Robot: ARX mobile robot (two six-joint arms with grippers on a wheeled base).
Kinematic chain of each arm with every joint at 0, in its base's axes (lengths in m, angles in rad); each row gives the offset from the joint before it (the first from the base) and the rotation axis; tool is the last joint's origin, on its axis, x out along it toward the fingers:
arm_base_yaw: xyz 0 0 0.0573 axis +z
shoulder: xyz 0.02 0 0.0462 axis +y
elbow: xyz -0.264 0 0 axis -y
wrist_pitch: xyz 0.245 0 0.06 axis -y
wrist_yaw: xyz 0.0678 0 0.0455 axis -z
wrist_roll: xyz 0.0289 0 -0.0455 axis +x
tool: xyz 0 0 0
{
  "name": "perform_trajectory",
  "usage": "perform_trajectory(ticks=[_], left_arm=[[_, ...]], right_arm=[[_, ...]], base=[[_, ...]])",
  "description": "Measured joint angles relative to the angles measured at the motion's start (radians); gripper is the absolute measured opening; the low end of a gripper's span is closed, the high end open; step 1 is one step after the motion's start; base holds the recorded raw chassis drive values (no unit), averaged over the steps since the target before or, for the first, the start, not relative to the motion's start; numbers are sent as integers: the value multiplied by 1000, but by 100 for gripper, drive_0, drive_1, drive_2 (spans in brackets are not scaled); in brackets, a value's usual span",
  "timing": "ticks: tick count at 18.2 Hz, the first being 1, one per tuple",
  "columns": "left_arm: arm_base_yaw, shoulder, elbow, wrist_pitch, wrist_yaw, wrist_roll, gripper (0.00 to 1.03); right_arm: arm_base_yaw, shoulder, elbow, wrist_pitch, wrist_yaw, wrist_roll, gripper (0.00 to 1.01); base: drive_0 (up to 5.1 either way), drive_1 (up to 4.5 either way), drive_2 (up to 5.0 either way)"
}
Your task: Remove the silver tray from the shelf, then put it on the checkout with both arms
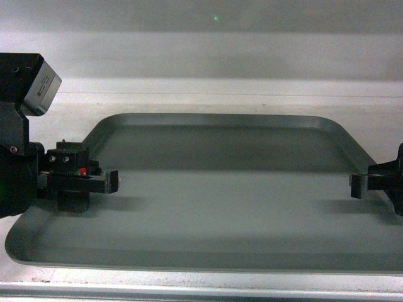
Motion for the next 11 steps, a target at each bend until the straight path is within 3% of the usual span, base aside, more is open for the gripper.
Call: perform_trajectory(ticks=[3, 4, 6, 11], left_arm=[[-3, -14, -4, -16, -19, -7, 10], [-8, -25, -6, -25, -21, -30, 5], [-17, -60, -11, -46, -27, -54, 4], [-30, -150, -7, -105, -48, -66, 4]], right_arm=[[2, -11, -12, 13, 7, 11, 2], [7, -17, -19, 15, 13, 11, 2], [6, -33, -37, 27, 16, 10, 2], [6, -120, -40, 28, 18, 3, 2]], base=[[0, 0, 0], [0, 0, 0], [0, 0, 0], [0, 0, 0]])
